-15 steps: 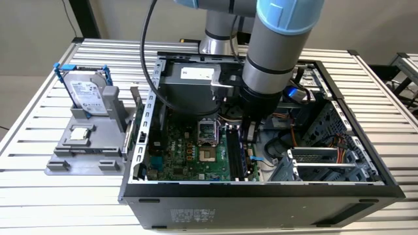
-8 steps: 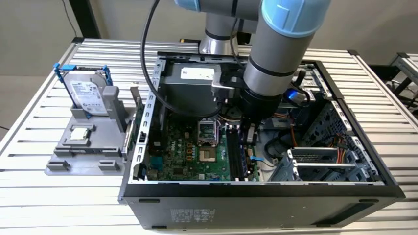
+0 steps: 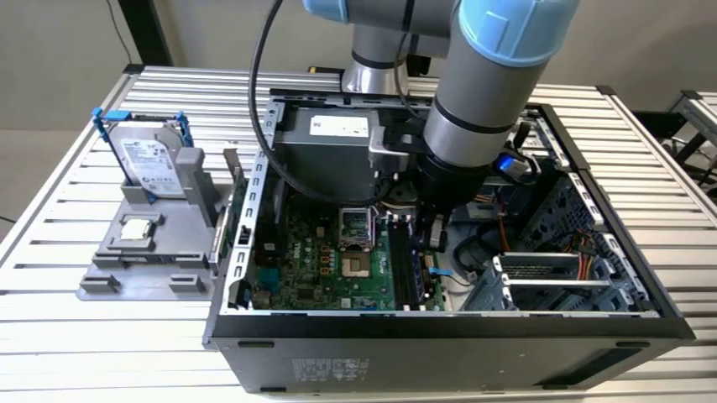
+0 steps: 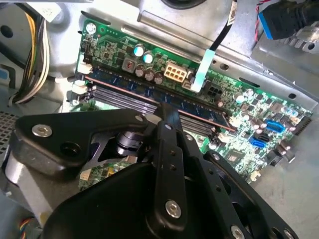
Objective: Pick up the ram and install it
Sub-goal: 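Press down the ram until it locks into place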
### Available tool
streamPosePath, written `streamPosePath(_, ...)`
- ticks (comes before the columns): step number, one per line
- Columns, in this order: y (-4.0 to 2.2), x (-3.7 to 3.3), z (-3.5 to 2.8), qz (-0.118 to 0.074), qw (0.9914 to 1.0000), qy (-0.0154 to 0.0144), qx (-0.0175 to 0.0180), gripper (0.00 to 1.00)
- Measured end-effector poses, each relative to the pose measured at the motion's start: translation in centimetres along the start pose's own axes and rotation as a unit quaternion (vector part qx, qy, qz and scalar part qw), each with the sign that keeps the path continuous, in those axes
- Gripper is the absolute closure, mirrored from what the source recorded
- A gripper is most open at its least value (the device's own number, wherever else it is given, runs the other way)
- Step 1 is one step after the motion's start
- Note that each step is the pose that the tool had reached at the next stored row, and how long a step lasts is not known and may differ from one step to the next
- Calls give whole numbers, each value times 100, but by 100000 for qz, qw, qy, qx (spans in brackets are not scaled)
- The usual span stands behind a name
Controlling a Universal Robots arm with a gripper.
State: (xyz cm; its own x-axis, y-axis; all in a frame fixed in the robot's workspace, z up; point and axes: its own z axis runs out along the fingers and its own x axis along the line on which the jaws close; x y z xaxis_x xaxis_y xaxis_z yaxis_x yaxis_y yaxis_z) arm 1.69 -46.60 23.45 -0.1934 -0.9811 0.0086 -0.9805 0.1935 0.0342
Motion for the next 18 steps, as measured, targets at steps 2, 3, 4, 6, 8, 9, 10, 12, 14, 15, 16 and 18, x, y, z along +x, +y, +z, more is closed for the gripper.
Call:
streamPosePath(2, -1, 0, 2, -8, 100000, -3, 2, 100)
streamPosePath(3, -2, -1, 12, -26, 100000, -34, 39, 100)
streamPosePath(4, -3, -1, 29, -77, 100000, -38, 87, 100)
streamPosePath(6, -5, -1, 63, -174, 100000, -40, 204, 100)
streamPosePath(8, -7, -1, 97, -248, 99999, -41, 297, 100)
streamPosePath(9, -8, 0, 111, -277, 99999, 3, 318, 100)
streamPosePath(10, -9, 0, 127, -298, 99999, 35, 328, 100)
streamPosePath(12, -12, 0, 165, -342, 99999, 28, 335, 100)
streamPosePath(14, -13, -3, 172, -362, 99999, 62, 338, 100)
streamPosePath(15, -13, -6, 153, -364, 99999, 79, 335, 100)
streamPosePath(16, -11, -8, 126, -370, 99999, -163, 345, 100)
streamPosePath(18, -8, -4, 33, -370, 99999, -88, 341, 100)
